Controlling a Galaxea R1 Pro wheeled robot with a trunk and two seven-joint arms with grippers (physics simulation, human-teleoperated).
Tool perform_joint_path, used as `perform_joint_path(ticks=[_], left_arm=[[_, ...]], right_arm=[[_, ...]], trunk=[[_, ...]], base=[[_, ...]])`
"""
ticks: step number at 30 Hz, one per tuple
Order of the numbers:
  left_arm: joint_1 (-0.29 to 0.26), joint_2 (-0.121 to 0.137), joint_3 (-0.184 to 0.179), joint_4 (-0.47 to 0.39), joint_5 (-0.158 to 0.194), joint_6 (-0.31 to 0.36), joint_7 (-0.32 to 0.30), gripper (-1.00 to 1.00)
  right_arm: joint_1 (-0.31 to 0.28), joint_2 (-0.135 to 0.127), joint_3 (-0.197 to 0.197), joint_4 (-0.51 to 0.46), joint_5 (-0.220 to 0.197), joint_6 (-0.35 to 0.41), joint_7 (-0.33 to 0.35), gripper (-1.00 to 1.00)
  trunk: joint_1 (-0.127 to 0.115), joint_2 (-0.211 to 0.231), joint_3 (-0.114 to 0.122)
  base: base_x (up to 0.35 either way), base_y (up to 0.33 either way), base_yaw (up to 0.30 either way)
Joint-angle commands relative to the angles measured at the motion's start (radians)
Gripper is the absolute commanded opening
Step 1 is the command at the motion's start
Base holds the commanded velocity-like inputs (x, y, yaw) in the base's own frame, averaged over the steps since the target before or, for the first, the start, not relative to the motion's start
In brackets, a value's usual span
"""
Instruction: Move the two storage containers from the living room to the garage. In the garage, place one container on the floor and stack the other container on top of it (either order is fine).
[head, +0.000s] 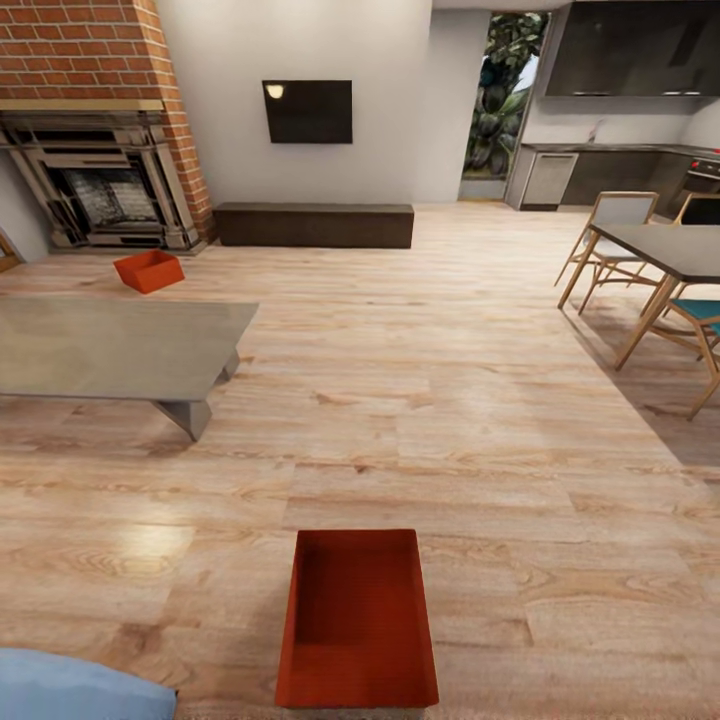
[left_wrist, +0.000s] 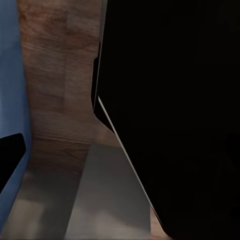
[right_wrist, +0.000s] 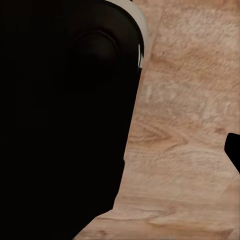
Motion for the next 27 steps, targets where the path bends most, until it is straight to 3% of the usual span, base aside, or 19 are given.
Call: perform_joint_path(ticks=[1, 27], left_arm=[[0.000, 0.000, 0.004, 0.000, 0.005, -0.002, 0.000, 1.00], [0.000, 0.000, 0.004, 0.000, 0.005, -0.002, 0.000, 1.00]], right_arm=[[-0.001, 0.000, 0.002, 0.003, 0.009, -0.004, -0.006, 1.00], [-0.001, -0.001, 0.002, 0.003, 0.009, -0.003, -0.006, 1.00]], trunk=[[0.000, 0.000, -0.002], [0.000, 0.000, -0.044]], base=[[0.000, 0.000, 0.000], [0.000, 0.000, 0.000]])
